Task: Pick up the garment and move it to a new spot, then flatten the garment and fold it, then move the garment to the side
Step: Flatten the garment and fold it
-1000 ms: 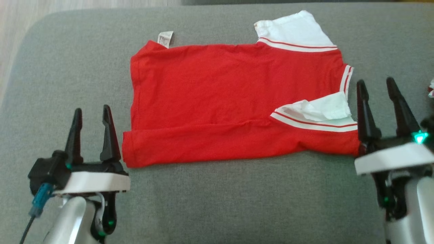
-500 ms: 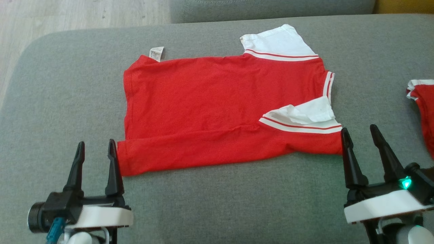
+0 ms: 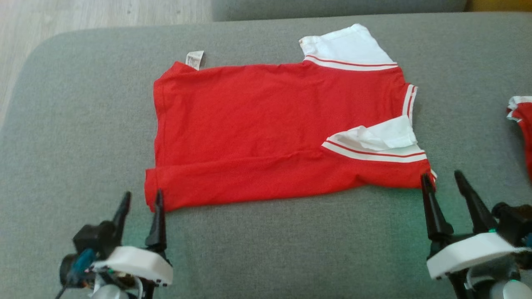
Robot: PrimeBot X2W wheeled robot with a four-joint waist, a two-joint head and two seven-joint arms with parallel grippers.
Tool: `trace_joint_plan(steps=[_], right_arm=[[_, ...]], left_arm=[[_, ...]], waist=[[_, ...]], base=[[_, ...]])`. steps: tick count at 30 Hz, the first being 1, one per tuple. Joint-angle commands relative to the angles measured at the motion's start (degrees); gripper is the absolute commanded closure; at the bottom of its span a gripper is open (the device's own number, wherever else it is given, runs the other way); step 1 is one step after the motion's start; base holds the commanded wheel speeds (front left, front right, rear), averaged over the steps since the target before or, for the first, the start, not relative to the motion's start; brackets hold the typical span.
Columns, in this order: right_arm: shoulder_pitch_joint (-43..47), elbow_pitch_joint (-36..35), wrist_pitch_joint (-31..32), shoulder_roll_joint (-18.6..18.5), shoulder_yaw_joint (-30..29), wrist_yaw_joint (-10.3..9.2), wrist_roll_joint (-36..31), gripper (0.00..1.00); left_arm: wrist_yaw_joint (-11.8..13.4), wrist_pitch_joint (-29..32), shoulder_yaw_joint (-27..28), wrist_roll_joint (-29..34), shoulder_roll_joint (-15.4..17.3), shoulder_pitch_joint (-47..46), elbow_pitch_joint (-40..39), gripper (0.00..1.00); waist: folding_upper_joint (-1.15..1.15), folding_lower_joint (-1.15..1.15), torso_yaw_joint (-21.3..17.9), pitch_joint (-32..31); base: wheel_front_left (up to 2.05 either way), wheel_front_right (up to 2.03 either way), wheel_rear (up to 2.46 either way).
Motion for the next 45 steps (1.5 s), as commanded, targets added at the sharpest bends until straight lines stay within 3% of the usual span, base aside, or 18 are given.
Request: trace_joint_plan(steps=[1,10,18,19,20,21,22,23,30,39,45], right_arm=[[-2.5,-0.2,0.4,-1.9,0.6,-0.03,0.8,0.00],[-10.1,13.2,4.6,-5.6,0.2,-0.03,3.7,0.00],[-13.7,21.5,14.8,-4.9,-0.1,-0.03,5.7,0.00],[-13.9,21.6,15.7,-4.7,0.1,-0.03,6.1,0.00],[-14.0,21.6,16.9,-4.7,0.5,-0.03,6.5,0.00],[-14.1,21.4,18.1,-4.6,0.7,-0.03,7.2,0.17],[-14.3,21.0,18.9,-4.5,0.9,-0.03,7.9,0.91],[-14.4,20.3,19.2,-4.6,1.0,-0.03,8.1,1.00],[-13.2,13.0,20.0,-4.4,-0.6,-0.03,10.0,1.00],[-2.1,-0.9,25.8,-2.0,-5.1,-0.03,10.3,1.00],[5.7,-4.6,28.8,-0.2,-7.6,-0.03,10.6,1.00]], left_arm=[[-0.9,1.1,1.6,-0.9,0.4,-3.8,0.2,0.00],[-6.3,10.3,0.8,-7.4,-0.8,-10.9,12.4,0.00],[-10.4,21.0,-0.2,-13.4,-0.8,-13.1,17.1,0.00],[-10.8,21.9,-0.4,-13.9,-0.7,-13.1,16.7,0.23],[-11.3,22.4,-0.4,-14.5,-0.6,-13.0,16.0,0.60],[-11.5,22.9,-0.7,-14.5,-0.2,-13.0,15.3,1.00],[-11.7,22.8,-0.7,-14.5,0.3,-12.9,14.3,1.00],[-11.8,22.5,-0.5,-14.6,0.5,-12.8,13.3,1.00],[-10.8,19.5,2.1,-14.6,2.8,-11.3,5.5,1.00],[-4.4,23.5,5.8,-17.2,6.1,-0.7,-10.2,1.00],[0.4,25.7,7.2,-18.9,6.4,9.0,-18.5,1.00]], waist=[[0.00,0.00,0.2,0.7],[0.00,0.00,0.6,3.6],[0.00,0.00,1.1,4.2],[0.00,0.00,1.1,4.2],[0.00,0.00,1.1,4.1],[0.00,0.00,1.1,4.1],[0.00,0.00,1.1,4.1],[0.00,0.00,1.1,4.0],[0.00,0.00,1.3,2.8],[0.00,0.00,0.6,-0.7],[0.00,0.00,-0.4,-2.1]], base=[[0.00,0.00,0.00],[0.00,0.00,0.00],[0.00,0.00,0.00],[0.00,0.00,0.00],[0.00,0.00,0.00],[0.00,0.00,0.00],[0.00,0.00,0.00],[0.00,0.00,0.00],[0.00,0.00,0.00],[0.00,0.00,0.00],[0.00,0.00,0.00]])
